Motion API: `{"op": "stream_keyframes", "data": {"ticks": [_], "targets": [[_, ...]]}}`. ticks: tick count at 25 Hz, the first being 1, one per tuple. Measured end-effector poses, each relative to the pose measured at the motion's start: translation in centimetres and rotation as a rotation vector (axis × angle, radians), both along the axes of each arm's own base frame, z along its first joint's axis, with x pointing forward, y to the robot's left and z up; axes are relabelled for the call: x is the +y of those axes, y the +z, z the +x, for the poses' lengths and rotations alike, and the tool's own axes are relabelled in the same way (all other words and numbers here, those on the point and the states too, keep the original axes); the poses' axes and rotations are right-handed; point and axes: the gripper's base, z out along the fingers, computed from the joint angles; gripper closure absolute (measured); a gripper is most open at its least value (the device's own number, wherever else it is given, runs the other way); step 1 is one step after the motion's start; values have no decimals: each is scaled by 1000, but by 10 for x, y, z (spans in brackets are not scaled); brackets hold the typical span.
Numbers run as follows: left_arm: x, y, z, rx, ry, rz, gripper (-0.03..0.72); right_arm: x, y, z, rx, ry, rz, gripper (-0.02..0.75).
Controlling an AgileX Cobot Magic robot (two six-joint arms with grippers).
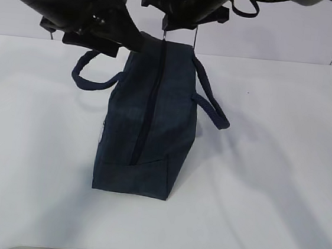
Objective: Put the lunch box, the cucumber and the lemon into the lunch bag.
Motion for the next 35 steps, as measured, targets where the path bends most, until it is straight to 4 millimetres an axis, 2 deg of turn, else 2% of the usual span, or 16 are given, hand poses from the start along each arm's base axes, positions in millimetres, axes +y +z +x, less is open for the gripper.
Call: {"op": "stream_keyframes", "data": {"ticks": [7,16,18,23,24,27,35], "targets": [[-14,-8,28,46,-29,21,288,0,1,0,1,0,2,733],[-13,-29,40,79,-19,116,298,0,1,0,1,0,2,733],[-13,-30,40,83,-23,126,344,0,1,0,1,0,2,733],[-12,-31,39,82,-39,147,641,0,1,0,0,-1,0,733],[-11,-31,39,70,-56,164,673,0,1,0,-2,2,-4,733],[-10,-33,37,28,-134,212,697,0,1,0,-8,13,-15,733],[-9,-33,33,-73,-338,297,700,-1,1,0,-28,35,-59,733]]}}
